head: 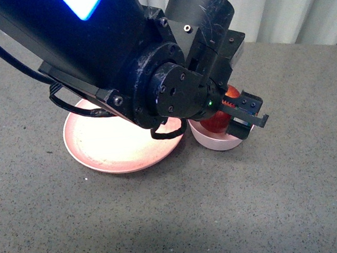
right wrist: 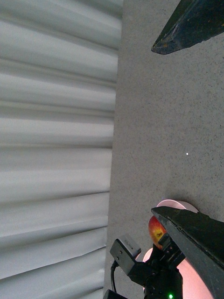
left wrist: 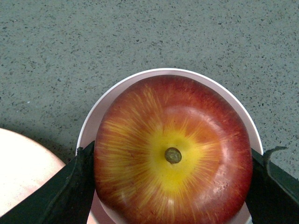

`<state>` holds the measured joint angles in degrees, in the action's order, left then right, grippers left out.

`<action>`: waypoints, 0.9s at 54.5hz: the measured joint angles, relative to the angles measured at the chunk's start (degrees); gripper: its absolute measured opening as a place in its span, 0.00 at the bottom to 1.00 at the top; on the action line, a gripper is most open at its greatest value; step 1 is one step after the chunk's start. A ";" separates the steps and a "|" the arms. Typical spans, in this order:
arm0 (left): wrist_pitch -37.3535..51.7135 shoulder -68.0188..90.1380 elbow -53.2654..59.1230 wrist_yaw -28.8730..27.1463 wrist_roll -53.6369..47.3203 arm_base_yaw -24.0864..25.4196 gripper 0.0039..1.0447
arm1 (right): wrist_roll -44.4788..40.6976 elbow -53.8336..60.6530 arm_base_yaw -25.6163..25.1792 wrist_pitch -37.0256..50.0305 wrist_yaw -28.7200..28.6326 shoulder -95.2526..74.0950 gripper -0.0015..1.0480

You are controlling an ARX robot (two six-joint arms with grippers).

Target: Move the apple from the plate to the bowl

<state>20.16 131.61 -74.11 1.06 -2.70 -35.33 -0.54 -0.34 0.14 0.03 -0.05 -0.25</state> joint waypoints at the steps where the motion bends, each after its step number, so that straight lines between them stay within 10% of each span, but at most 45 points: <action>1: 0.00 0.22 -0.22 -0.02 -0.09 -0.07 0.74 | 0.00 0.00 0.00 0.00 0.00 0.00 0.91; 49: 6.86 -10.84 7.39 -0.92 1.60 0.24 0.94 | 0.00 0.00 0.00 0.00 0.02 0.00 0.91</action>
<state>27.03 120.77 -66.72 0.14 -1.10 -35.09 -0.54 -0.34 0.14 0.03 -0.03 -0.25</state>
